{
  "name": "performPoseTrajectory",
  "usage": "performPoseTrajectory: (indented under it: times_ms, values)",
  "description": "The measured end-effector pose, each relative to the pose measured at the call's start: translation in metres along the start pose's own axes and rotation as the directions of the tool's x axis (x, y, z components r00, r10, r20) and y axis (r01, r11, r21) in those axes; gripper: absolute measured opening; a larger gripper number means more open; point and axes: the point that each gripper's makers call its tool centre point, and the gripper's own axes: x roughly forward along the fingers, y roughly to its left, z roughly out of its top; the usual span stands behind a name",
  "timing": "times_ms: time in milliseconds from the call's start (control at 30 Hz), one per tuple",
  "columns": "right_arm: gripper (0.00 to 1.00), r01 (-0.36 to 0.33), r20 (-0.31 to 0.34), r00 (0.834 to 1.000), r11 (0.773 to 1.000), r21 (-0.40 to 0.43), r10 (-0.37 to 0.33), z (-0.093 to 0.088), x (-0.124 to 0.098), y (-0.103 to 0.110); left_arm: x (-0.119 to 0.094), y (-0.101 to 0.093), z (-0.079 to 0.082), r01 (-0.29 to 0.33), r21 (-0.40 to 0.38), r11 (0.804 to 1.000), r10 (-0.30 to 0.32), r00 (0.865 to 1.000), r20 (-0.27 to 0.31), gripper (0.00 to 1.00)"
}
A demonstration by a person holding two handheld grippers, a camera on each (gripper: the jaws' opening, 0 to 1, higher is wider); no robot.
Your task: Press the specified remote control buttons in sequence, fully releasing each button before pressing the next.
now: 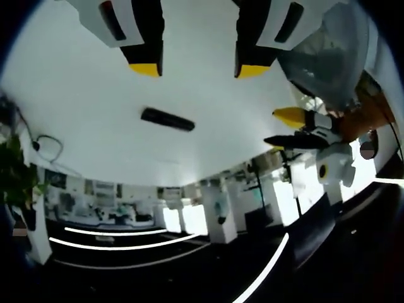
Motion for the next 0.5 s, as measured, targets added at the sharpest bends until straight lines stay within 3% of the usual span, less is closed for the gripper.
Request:
performPoseTrajectory:
  times_ms: [400,500]
  values:
    - [0.42,0.022,0.019,1.000,1.000,0.017,-0.022,-0.002,-0.011,0.004,-0.009,-0.014,0.003,0.022,-0.008,1.000,-0.022,1.000,0.011,0.69]
    - [0.42,0.028,0.013,1.000,1.000,0.002,-0.028,-0.003,-0.010,0.007,-0.007,-0.022,-0.001,0.031,0.034,0.999,-0.031,1.000,-0.004,0.69]
